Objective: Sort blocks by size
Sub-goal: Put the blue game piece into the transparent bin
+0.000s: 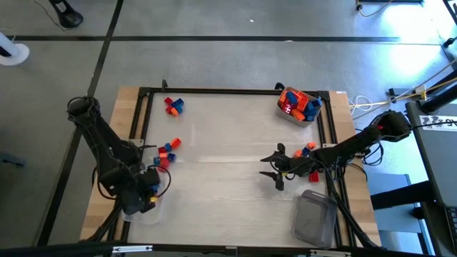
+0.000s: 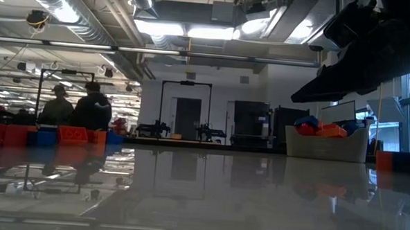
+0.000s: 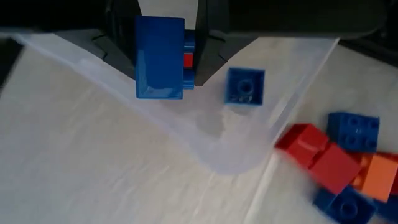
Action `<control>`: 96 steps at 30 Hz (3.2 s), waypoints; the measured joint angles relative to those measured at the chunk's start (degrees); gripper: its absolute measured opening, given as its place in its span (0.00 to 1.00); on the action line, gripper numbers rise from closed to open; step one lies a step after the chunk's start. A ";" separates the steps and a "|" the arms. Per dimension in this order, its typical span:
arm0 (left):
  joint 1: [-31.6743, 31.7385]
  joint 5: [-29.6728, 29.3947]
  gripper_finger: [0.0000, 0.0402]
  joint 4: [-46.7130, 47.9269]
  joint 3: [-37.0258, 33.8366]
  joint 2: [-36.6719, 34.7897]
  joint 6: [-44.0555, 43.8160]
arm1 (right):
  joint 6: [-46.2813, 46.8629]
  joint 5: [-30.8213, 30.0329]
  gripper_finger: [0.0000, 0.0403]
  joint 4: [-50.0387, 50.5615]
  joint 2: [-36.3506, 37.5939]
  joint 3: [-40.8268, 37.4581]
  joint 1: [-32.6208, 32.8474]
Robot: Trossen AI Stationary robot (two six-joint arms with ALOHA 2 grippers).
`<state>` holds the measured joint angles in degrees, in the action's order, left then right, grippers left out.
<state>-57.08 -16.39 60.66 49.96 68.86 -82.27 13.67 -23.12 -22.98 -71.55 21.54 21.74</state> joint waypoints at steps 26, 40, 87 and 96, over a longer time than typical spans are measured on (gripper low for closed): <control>-5.18 -0.12 0.25 -6.20 -8.31 0.02 -9.18 | 0.00 -0.27 0.59 -0.02 0.00 0.02 0.00; -5.12 -0.10 0.25 -4.04 -8.31 0.07 -15.11 | 0.00 -0.27 0.59 0.00 0.00 0.02 -0.02; 27.71 -19.03 0.49 -3.85 -3.46 -14.29 16.36 | -0.02 -1.45 0.59 0.18 0.00 0.02 0.00; 35.72 -19.05 0.49 -3.89 -4.33 -14.29 23.98 | -0.02 -1.48 0.59 0.39 0.00 0.02 -0.01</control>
<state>-21.36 -35.44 56.78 45.63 54.57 -58.28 13.65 -24.60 -22.59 -71.55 21.56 21.73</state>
